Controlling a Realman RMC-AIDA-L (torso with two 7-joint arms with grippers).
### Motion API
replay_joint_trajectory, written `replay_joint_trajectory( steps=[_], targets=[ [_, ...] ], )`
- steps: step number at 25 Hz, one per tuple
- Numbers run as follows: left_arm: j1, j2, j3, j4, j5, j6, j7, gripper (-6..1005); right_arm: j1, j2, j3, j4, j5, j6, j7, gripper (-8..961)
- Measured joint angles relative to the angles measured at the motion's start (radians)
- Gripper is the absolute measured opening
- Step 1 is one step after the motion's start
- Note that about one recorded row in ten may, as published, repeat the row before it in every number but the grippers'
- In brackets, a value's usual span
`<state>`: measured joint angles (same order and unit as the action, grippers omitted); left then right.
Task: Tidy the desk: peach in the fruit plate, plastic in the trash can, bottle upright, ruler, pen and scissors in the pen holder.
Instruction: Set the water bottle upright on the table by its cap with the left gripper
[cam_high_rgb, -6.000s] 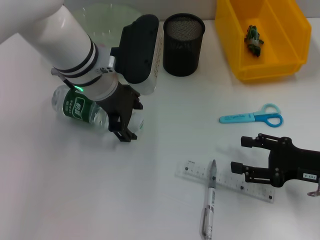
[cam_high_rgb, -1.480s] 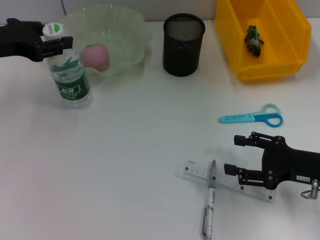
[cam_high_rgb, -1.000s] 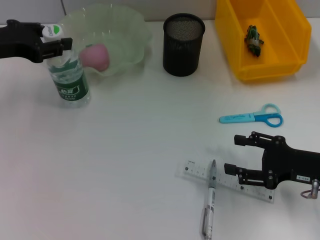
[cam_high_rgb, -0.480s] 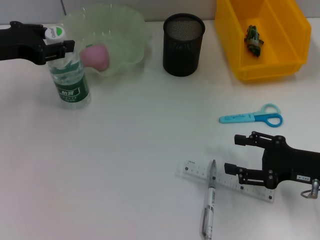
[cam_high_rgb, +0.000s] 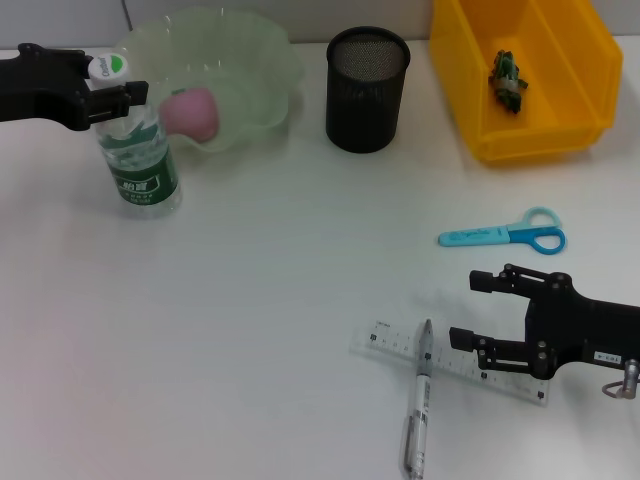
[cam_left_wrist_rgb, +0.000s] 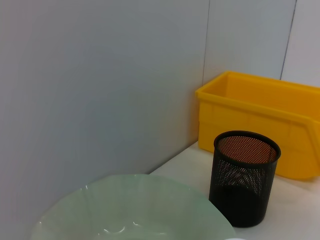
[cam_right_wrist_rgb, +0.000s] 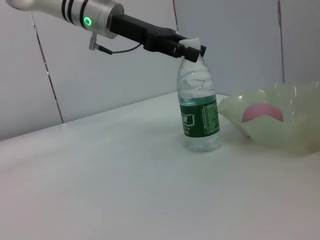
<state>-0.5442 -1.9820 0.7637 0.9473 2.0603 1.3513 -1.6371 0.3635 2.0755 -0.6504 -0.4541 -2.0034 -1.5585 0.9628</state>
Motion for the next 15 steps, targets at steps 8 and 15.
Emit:
replay_joint_trajectory(
  steps=[8,15],
  targets=[
    [0.000,0.002,-0.004,0.006,0.000,0.005,-0.002,445,0.000,0.000,0.000,0.000,0.000,0.000,0.000,787],
    [0.000,0.002,-0.004,0.020,-0.001,0.012,-0.005,445,0.001,0.000,0.000,0.000,0.000,0.000,0.001,786]
  ],
)
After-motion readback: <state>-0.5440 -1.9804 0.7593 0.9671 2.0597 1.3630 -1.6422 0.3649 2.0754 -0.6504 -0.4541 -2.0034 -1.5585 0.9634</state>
